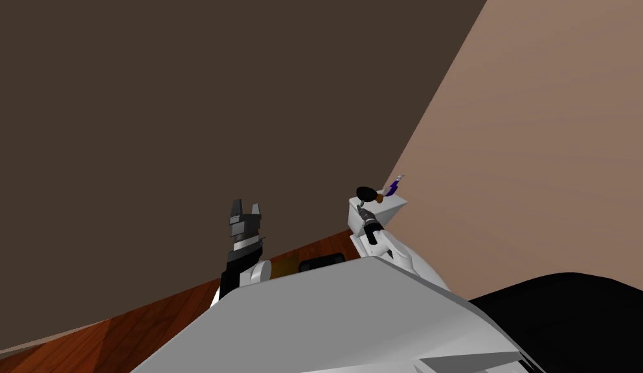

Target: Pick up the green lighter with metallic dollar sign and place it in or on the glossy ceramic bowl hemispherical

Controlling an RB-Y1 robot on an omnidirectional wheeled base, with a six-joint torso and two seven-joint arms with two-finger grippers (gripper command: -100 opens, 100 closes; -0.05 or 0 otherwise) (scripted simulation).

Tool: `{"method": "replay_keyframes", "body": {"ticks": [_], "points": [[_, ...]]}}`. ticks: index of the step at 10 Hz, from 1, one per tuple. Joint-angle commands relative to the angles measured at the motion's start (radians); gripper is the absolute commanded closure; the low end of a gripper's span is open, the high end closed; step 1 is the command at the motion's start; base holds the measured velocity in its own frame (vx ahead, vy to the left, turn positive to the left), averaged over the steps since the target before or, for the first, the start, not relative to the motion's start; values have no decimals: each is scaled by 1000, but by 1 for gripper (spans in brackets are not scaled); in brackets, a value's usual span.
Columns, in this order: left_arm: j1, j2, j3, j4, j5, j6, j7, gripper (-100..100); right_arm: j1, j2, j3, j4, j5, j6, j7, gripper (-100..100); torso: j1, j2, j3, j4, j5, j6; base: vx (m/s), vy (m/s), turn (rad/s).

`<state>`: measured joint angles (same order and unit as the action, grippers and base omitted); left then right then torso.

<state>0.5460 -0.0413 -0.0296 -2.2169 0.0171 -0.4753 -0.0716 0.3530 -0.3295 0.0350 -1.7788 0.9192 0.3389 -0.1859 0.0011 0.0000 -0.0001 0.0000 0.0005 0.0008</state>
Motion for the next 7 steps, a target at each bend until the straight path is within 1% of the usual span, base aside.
{"method": "replay_keyframes", "body": {"ticks": [1, 2, 3, 7], "points": [[0, 0, 0, 0, 0, 0, 0, 0, -11, -13, -3, 33, 39, 46, -3, -100, 0, 0, 0, 0, 0, 0, 19, 24, 87], [0, 0, 0, 0, 0, 0, 0, 0, -16, -25, -4, 54, 71, 73, -4, -100, 0, 0, 0, 0, 0, 0, 34, 36, 150], [0, 0, 0, 0, 0, 0, 0, 0, -16, -25, -4, 54, 71, 81, -4, -100, 1, -1, -1, 0, 0, 0, 21, 20, 80], [0, 0, 0, 0, 0, 0, 0, 0, -32, -68, -6, 128, 179, 204, -7, -100, 1, -1, -1, 0, 0, 0, 27, 28, 112]]}}
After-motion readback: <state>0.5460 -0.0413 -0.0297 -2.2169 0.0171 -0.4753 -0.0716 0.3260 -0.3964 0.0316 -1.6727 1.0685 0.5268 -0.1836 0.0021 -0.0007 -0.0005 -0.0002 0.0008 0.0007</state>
